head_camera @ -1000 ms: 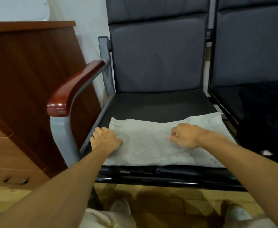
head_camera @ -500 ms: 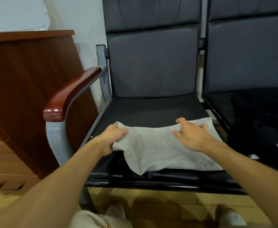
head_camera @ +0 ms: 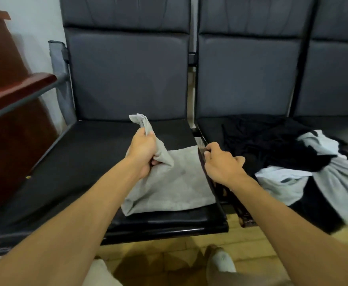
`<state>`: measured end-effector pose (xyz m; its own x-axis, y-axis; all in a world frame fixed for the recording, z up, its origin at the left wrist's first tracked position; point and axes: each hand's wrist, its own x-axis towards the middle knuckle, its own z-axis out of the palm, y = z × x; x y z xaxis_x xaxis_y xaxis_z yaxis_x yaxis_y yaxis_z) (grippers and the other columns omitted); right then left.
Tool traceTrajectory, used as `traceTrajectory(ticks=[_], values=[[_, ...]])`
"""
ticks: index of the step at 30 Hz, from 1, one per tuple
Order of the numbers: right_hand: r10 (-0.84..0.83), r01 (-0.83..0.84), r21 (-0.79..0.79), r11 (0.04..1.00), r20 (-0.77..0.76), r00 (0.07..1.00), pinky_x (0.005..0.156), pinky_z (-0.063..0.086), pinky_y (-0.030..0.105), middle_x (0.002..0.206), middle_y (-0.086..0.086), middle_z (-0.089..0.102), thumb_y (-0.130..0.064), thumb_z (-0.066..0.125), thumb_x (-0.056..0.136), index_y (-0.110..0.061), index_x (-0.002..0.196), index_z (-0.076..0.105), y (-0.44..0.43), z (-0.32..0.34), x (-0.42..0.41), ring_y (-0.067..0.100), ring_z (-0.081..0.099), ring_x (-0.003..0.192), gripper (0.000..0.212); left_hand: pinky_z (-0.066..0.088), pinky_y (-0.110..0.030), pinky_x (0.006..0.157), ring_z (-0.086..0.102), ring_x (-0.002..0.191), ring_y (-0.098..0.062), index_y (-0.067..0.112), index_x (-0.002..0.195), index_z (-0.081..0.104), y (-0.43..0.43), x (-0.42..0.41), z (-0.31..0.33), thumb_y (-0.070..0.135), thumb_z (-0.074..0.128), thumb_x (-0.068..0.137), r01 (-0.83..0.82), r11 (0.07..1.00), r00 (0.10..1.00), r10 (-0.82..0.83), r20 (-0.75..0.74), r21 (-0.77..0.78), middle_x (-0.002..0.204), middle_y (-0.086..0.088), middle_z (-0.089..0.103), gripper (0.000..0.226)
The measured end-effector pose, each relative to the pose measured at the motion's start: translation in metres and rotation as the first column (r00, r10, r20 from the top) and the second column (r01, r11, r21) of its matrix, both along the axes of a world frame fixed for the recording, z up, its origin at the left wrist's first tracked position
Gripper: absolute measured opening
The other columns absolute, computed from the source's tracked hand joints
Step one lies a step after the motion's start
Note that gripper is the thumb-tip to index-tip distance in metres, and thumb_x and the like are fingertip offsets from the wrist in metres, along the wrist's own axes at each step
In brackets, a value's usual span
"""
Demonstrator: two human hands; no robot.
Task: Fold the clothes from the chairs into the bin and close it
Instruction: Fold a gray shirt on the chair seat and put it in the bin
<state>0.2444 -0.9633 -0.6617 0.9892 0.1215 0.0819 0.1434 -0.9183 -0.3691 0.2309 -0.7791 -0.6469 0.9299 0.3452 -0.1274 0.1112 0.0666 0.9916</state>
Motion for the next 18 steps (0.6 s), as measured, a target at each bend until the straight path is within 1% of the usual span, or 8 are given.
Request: traceTrajectory(ticks=[2, 5, 7, 9, 11, 12, 14, 18], values=[[-0.006, 0.006, 0.006, 1.000, -0.024, 1.000, 0.087, 0.021, 0.039, 0.090, -0.001, 0.059, -0.028, 0.026, 0.104, -0.021, 0.125, 0.041, -0.015, 0.004, 0.001, 0.021, 0.047, 0.085, 0.027, 0.024, -0.019, 0.034, 0.032, 0.041, -0.012, 0.011, 0.092, 0.039, -0.023, 0.011, -0.005, 0.019, 0.031, 0.104, 0.098, 0.993, 0.995, -0.098, -0.008, 0.071, 0.064, -0.006, 0.040, 0.016], [-0.011, 0.011, 0.006, 1.000, -0.120, 0.993, 0.095, 0.031, 0.041, 0.105, 0.006, 0.061, -0.035, 0.026, 0.104, -0.016, 0.118, 0.048, -0.034, 0.005, 0.003, 0.026, 0.053, 0.098, 0.032, 0.029, -0.021, 0.033, 0.038, 0.038, -0.013, 0.007, 0.103, 0.041, -0.053, 0.019, -0.018, 0.022, 0.029, 0.105, 0.296, 0.921, 0.954, -0.271, -0.129, 0.254, 0.061, -0.009, 0.049, 0.019], [-0.006, 0.008, 0.011, 1.000, -0.170, 0.985, 0.084, 0.041, 0.037, 0.111, 0.014, 0.061, -0.036, 0.030, 0.104, -0.011, 0.107, 0.052, -0.041, 0.001, 0.004, 0.030, 0.055, 0.098, 0.033, 0.036, -0.021, 0.035, 0.047, 0.039, -0.014, 0.008, 0.102, 0.043, -0.069, 0.016, -0.026, 0.022, 0.030, 0.105, 0.485, 0.795, 0.871, -0.403, -0.280, 0.363, 0.065, -0.011, 0.058, 0.019], [-0.004, 0.004, -0.004, 1.000, -0.174, 0.985, 0.077, 0.043, 0.035, 0.111, 0.015, 0.061, -0.033, 0.034, 0.103, -0.008, 0.105, 0.054, -0.045, -0.002, 0.005, 0.030, 0.055, 0.095, 0.032, 0.041, -0.022, 0.039, 0.054, 0.046, -0.017, 0.008, 0.094, 0.042, -0.078, 0.014, -0.031, 0.026, 0.032, 0.105, 0.622, 0.642, 0.781, -0.463, -0.420, 0.448, 0.081, -0.017, 0.063, 0.023], [0.000, -0.002, -0.011, 1.000, -0.157, 0.988, 0.078, 0.046, 0.034, 0.111, 0.013, 0.062, -0.028, 0.038, 0.101, -0.009, 0.112, 0.058, -0.045, -0.003, 0.006, 0.030, 0.058, 0.097, 0.030, 0.043, -0.025, 0.045, 0.057, 0.056, -0.023, 0.011, 0.089, 0.043, -0.075, 0.015, -0.034, 0.028, 0.032, 0.105, 0.626, 0.623, 0.778, -0.461, -0.427, 0.469, 0.097, -0.022, 0.068, 0.025], [0.007, -0.009, -0.015, 1.000, -0.150, 0.989, 0.077, 0.046, 0.033, 0.110, 0.012, 0.063, -0.026, 0.040, 0.100, -0.010, 0.113, 0.060, -0.045, -0.002, 0.006, 0.029, 0.059, 0.097, 0.029, 0.042, -0.026, 0.047, 0.057, 0.058, -0.023, 0.011, 0.101, 0.046, -0.071, 0.017, -0.035, 0.027, 0.032, 0.105, 0.607, 0.642, 0.794, -0.456, -0.403, 0.469, 0.098, -0.021, 0.069, 0.022], [0.011, -0.017, -0.037, 0.999, -0.148, 0.989, 0.073, 0.047, 0.031, 0.108, 0.011, 0.064, -0.023, 0.043, 0.097, -0.010, 0.113, 0.062, -0.041, 0.000, 0.006, 0.028, 0.060, 0.095, 0.028, 0.042, -0.026, 0.052, 0.059, 0.063, -0.019, 0.015, 0.136, 0.036, -0.059, 0.018, -0.038, 0.022, 0.033, 0.103, 0.547, 0.633, 0.837, -0.413, -0.357, 0.548, 0.100, -0.012, 0.067, 0.034], [-0.059, 0.049, -0.070, 0.996, -0.161, 0.985, 0.072, 0.049, 0.033, 0.099, 0.009, 0.063, -0.022, 0.047, 0.092, -0.011, 0.108, 0.062, -0.030, 0.005, 0.004, 0.028, 0.061, 0.086, 0.024, 0.043, -0.029, 0.090, 0.052, 0.113, -0.020, 0.021, 0.140, 0.040, -0.023, 0.009, -0.047, 0.018, 0.041, 0.098, 0.516, 0.422, 0.842, -0.413, -0.348, 0.746, 0.130, -0.005, 0.049, 0.042]])
